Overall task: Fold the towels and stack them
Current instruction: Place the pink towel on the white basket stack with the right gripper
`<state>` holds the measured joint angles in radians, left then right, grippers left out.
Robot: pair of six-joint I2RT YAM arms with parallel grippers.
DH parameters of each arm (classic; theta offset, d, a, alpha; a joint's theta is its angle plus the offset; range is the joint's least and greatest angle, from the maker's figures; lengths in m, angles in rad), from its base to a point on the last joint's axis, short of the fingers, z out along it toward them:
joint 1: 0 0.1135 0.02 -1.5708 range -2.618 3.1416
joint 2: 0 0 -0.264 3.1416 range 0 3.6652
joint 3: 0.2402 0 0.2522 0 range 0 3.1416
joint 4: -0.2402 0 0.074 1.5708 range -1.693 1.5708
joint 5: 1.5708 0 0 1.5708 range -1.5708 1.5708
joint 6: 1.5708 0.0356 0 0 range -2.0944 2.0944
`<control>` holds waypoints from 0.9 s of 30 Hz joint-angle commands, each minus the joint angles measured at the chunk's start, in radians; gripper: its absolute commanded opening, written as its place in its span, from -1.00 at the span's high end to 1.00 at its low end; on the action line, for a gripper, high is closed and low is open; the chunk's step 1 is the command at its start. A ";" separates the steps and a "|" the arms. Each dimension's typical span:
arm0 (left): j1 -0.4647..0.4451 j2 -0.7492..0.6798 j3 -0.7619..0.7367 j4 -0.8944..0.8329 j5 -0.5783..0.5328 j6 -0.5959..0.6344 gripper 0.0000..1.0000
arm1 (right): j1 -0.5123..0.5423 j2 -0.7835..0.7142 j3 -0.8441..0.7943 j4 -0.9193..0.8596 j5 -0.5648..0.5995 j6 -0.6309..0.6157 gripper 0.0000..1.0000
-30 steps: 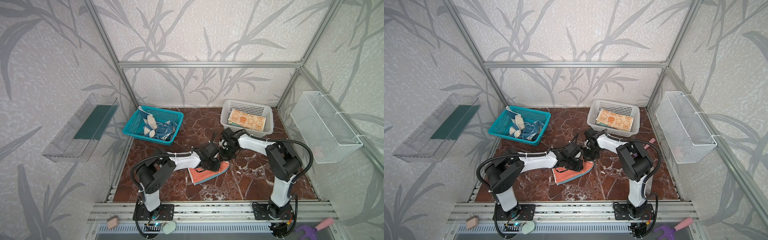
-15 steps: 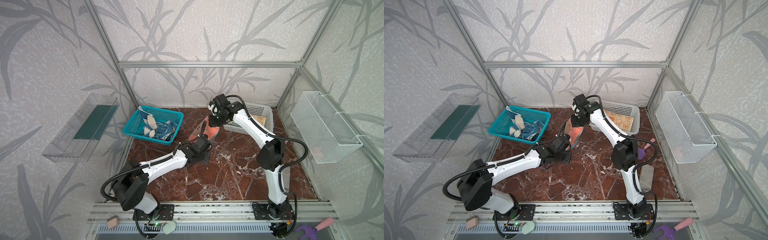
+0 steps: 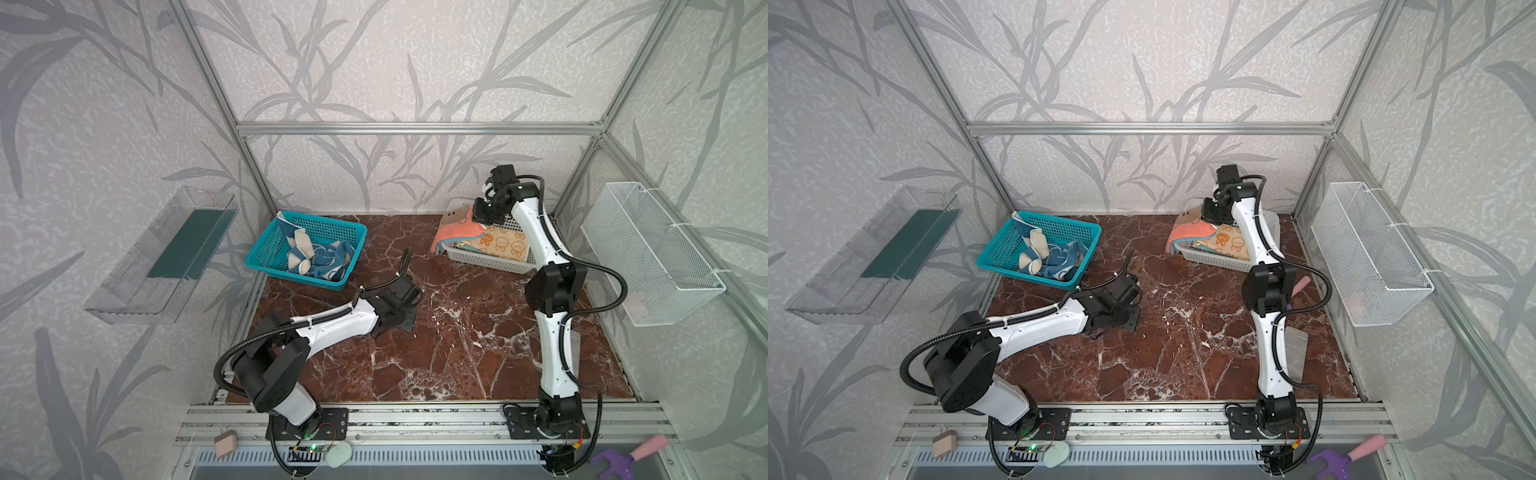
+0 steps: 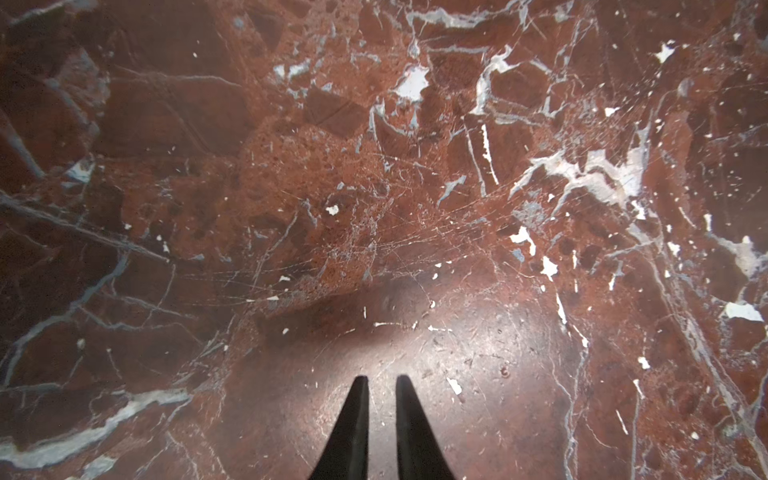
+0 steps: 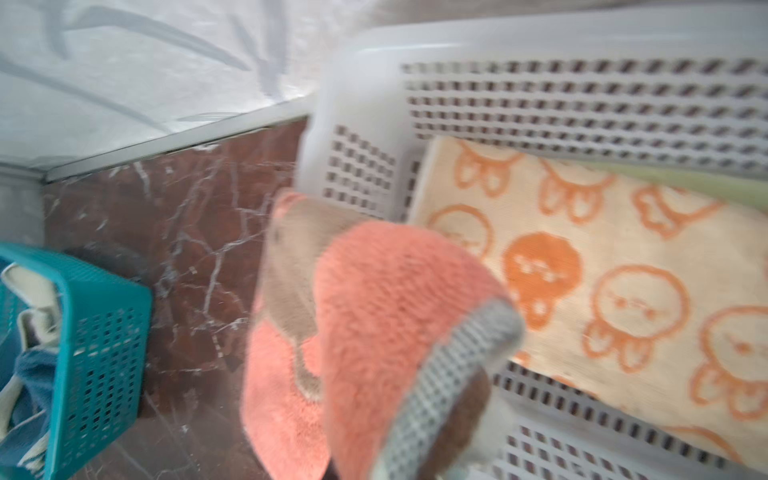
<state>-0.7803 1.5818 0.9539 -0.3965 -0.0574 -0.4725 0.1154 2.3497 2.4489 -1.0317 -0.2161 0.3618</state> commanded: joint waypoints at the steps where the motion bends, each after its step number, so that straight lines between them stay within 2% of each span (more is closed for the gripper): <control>1: 0.007 0.023 0.023 -0.030 -0.005 0.003 0.68 | -0.070 -0.099 -0.047 0.099 0.013 0.028 1.00; 5: 0.010 0.044 0.026 -0.032 0.002 0.000 0.68 | -0.132 -0.078 -0.044 0.090 -0.001 0.019 1.00; 15: 0.010 0.065 0.035 -0.061 -0.002 -0.012 0.68 | -0.180 0.036 -0.048 0.097 0.005 0.002 1.00; 24: 0.010 0.072 0.033 -0.072 -0.004 -0.019 0.67 | -0.200 -0.040 -0.192 0.125 0.138 -0.003 1.00; 25: 0.010 0.073 0.041 -0.075 -0.003 -0.017 0.68 | -0.199 -0.055 -0.211 0.129 0.157 -0.004 0.87; 26: 0.010 0.074 0.048 -0.081 -0.003 -0.015 0.68 | -0.200 -0.073 -0.230 0.135 0.176 -0.009 0.51; 27: 0.009 0.074 0.057 -0.088 -0.005 -0.011 0.68 | -0.200 -0.088 -0.238 0.137 0.188 -0.020 0.07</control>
<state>-0.7746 1.6436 0.9676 -0.4519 -0.0509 -0.4744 -0.0807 2.3528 2.2311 -0.9123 -0.1028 0.3645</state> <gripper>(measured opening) 0.162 0.287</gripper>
